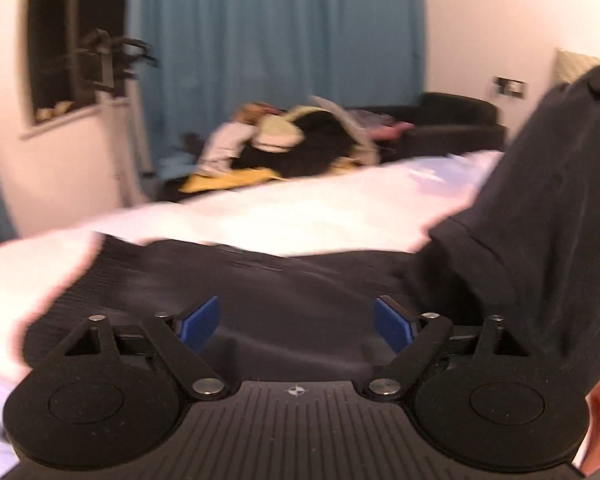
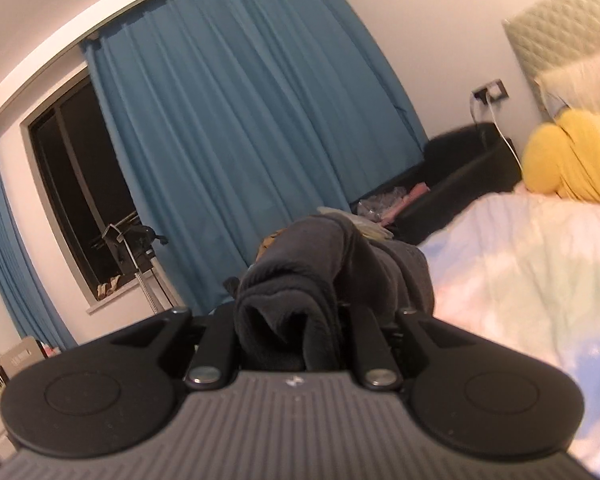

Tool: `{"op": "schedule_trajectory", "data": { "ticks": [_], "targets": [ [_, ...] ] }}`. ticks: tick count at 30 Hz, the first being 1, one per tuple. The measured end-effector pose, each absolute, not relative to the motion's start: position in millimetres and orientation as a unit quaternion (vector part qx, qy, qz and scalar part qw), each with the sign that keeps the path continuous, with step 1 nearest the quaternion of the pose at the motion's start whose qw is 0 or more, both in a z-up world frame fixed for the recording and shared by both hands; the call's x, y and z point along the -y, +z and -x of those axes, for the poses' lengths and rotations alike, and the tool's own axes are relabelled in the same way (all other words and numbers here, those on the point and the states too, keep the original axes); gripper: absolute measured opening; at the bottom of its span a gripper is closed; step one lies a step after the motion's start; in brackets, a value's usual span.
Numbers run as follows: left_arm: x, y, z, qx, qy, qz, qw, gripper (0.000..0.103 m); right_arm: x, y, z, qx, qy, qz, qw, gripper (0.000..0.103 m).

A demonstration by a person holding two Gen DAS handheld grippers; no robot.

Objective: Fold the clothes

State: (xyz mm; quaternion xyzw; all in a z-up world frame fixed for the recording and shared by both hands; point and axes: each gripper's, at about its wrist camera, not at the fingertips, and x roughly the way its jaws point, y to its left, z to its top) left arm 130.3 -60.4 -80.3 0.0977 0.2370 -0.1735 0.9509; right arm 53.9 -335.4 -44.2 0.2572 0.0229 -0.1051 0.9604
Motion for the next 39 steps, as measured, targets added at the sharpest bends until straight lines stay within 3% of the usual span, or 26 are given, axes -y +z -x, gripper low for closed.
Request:
{"op": "schedule_trajectory", "data": {
  "ticks": [8,13,21,27,30,35,39],
  "targets": [
    [-51.8,-15.2,-125.5,-0.232,-0.059,0.031,0.970,0.087,232.4,-22.9,-139.5,-0.030,-0.045,-0.175,0.983,0.017],
    [-103.0,-14.5,-132.7,-0.214,-0.015,0.083,0.973,0.090,150.1,-30.6,-199.6,-0.056,0.007,-0.111,0.992,0.017],
    [-182.3,-18.4,-146.1,-0.185,0.054,0.159,0.968,0.090,3.8,-107.8,-286.9,-0.135,0.096,-0.006,0.986,0.017],
    [-204.4,-21.8,-154.2,-0.172,0.051,0.194,0.965,0.090,-38.2,-164.8,-299.6,-0.163,0.113,0.057,0.978,0.019],
    [-196.6,-27.8,-157.7,-0.176,0.038,0.196,0.964,0.090,-29.5,-155.7,-295.8,-0.170,0.125,0.042,0.977,0.029],
    [-192.6,-30.1,-157.5,-0.172,0.015,0.217,0.961,0.091,-11.7,-127.8,-259.5,-0.156,0.193,0.045,0.968,0.067],
    [-189.0,-28.7,-155.5,-0.170,-0.001,0.224,0.960,0.091,21.9,-108.0,-202.4,-0.135,0.236,0.077,0.959,0.068]
  ]
}}
